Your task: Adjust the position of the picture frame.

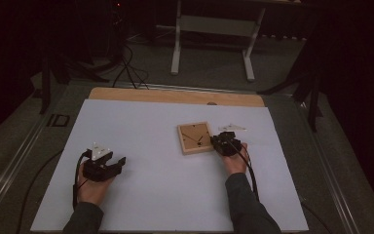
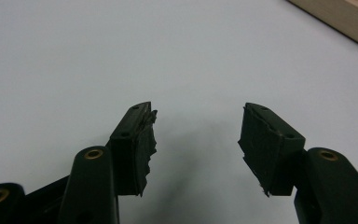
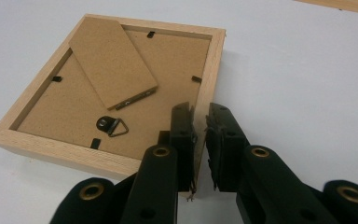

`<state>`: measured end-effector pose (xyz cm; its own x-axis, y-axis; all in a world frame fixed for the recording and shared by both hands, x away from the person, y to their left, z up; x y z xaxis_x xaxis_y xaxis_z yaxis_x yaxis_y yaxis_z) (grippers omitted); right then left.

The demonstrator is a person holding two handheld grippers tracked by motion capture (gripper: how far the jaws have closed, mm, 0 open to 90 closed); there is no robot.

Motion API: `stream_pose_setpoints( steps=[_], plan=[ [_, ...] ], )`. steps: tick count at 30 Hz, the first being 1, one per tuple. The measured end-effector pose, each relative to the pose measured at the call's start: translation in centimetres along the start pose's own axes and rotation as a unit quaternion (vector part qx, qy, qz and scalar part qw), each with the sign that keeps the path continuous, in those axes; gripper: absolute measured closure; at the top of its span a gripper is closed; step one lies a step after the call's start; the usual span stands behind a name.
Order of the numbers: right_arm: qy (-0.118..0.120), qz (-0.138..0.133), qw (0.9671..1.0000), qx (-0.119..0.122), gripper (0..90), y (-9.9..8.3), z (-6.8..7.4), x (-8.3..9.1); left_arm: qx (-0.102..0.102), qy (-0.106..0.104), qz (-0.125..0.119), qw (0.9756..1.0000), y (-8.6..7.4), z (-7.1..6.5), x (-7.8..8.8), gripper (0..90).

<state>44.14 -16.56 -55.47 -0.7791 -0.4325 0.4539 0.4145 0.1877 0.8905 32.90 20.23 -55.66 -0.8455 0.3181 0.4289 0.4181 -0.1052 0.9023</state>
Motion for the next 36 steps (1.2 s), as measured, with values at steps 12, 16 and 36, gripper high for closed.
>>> stream_pose_setpoints(
  steps=[12, 16, 36],
  plan=[
    [0.024, -0.001, 0.9994, 0.024, 81.0, -0.1, 1.8, 0.0, 0.001, 0.001, 0.0, 1.0, 0.0, 0.0, 0.0, 44.0],
    [0.035, -0.001, 0.9987, 0.036, 81.0, -0.1, 2.5, 0.0, 0.001, 0.001, 0.0, 1.0, 0.0, 0.0, 0.0, 43.9],
    [0.089, -0.001, 0.9922, 0.088, 81.0, -0.5, 5.4, 0.5, 0.003, 0.002, -0.004, 1.0, 0.1, 0.2, 0.1, 44.0]
  ],
)
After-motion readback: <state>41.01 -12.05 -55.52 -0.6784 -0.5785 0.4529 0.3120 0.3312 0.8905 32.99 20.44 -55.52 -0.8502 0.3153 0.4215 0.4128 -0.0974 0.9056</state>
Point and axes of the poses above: each handheld gripper's, and its own axes: x roughly backward along the jaws, y roughly out of its top, z roughly to its left, the point moved 6 cm from there along -x, roughly forward along the jaws, and after that the axes turned 13 degrees about -z, right-handed, at the moved point
